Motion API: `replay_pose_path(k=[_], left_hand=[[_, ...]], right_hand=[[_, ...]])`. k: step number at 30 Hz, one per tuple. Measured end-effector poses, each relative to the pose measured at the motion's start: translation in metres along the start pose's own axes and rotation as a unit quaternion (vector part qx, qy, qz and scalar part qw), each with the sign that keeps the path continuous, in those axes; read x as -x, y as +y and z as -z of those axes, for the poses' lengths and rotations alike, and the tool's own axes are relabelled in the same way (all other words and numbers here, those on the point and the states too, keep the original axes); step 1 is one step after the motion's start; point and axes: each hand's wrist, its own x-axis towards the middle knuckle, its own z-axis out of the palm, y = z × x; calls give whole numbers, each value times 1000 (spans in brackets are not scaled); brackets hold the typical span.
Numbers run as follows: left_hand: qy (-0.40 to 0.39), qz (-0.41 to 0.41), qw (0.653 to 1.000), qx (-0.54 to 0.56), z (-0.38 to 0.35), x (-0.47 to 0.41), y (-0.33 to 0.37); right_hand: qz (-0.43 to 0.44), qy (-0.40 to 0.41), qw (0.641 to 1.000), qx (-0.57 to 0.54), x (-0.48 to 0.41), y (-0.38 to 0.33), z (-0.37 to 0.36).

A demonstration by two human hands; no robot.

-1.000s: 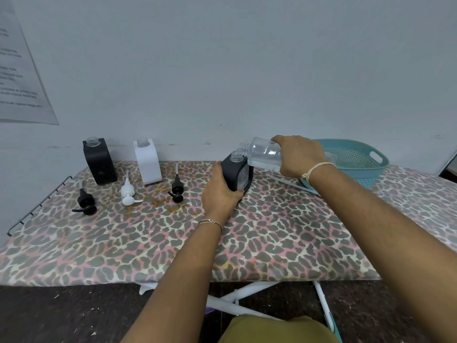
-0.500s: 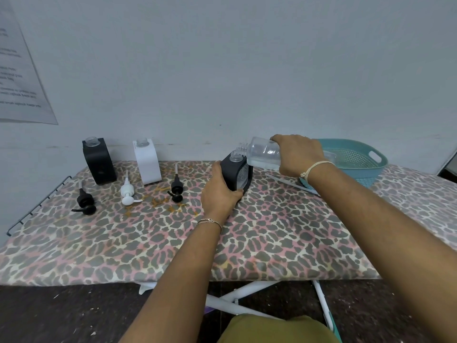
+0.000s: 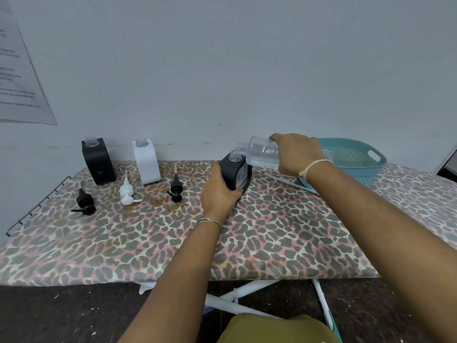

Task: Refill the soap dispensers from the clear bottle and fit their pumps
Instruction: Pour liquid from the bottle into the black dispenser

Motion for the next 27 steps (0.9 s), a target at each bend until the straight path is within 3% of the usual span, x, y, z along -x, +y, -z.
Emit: replay_pose_path(k=[27], left_hand=[[-1, 5, 1000, -1, 2, 2, 3]], right_hand=[[-2, 9, 1000, 5, -2, 0, -2]])
